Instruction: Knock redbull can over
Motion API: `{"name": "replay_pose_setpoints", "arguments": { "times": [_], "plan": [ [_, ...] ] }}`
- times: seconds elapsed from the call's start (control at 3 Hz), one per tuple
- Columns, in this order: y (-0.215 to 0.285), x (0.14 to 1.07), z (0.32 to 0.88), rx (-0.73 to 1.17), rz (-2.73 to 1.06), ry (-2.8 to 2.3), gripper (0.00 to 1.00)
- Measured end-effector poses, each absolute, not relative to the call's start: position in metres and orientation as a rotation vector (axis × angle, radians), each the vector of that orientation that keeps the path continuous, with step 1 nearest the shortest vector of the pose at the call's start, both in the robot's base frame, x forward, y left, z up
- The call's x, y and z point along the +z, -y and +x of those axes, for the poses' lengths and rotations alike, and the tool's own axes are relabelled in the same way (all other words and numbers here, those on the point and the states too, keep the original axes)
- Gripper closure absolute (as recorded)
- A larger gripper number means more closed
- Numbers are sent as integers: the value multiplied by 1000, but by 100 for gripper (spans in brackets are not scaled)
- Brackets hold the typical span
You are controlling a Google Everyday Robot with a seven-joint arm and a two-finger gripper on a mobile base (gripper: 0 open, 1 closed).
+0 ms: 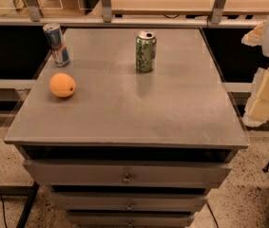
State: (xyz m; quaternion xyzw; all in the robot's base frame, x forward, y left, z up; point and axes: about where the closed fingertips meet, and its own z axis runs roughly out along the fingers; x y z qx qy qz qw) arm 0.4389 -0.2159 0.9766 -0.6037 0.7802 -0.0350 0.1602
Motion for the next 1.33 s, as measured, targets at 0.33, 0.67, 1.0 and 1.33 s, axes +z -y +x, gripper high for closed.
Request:
{"name": "replay_pose_setpoints", "arguments": {
  "times": [0.33, 0.67, 1.0, 1.33],
  "plan": [
    [216, 977, 439, -100, -1724, -2228, 0],
    [199, 974, 447, -16, -1722, -2158, 0],
    [152, 970, 471, 146, -1715, -2007, 0],
    [101, 968, 493, 247, -1697, -1884, 0]
  ]
}}
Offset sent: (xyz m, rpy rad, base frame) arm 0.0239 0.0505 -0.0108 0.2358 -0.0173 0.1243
